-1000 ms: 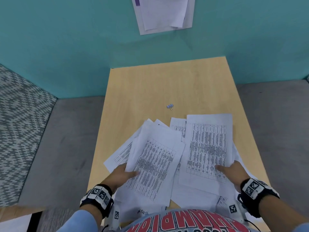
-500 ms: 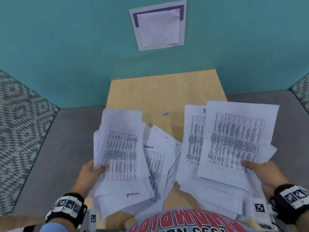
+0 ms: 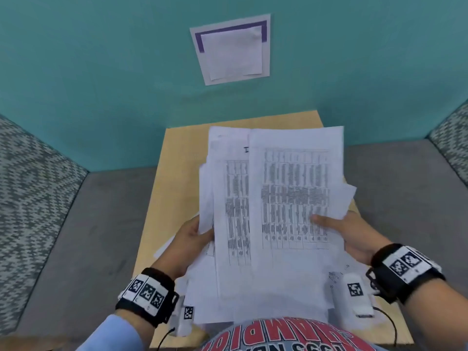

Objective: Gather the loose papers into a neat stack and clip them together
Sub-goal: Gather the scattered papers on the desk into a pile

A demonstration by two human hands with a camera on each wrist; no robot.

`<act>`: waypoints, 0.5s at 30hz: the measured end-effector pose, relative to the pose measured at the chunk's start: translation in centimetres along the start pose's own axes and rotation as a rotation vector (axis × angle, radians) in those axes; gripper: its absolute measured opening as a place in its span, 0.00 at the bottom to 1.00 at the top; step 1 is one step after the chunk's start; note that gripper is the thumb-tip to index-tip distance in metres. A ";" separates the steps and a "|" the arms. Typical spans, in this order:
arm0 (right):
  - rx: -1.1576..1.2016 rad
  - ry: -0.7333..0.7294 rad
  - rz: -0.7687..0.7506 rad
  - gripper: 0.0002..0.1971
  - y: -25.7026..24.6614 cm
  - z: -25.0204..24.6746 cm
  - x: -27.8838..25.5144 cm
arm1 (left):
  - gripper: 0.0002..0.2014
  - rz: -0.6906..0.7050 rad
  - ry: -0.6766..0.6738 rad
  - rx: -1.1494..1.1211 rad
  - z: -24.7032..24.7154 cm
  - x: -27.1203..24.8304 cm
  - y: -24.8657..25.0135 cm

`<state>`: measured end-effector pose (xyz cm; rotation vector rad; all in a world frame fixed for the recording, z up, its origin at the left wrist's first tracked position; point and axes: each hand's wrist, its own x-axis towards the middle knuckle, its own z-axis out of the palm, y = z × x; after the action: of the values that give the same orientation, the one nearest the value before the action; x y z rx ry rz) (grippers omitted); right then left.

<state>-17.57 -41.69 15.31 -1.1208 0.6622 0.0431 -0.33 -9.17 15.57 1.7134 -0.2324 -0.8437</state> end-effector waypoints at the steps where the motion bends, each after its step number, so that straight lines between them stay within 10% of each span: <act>1: 0.021 -0.036 0.038 0.27 0.1 0.6 0.3 | 0.13 0.007 -0.011 -0.017 0.4 -0.1 0.2; 7: 0.027 -0.065 0.042 0.34 0.4 2.4 1.0 | 0.38 -0.121 0.000 -0.195 1.3 -1.0 0.8; 15: -0.166 0.125 -0.323 0.21 -0.8 3.3 -0.5 | 0.11 0.152 0.166 -0.063 1.7 -0.3 -0.3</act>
<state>-16.12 -39.13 17.09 -1.3884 0.5883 -0.2538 -1.73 -10.21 15.31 1.6742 -0.2181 -0.5880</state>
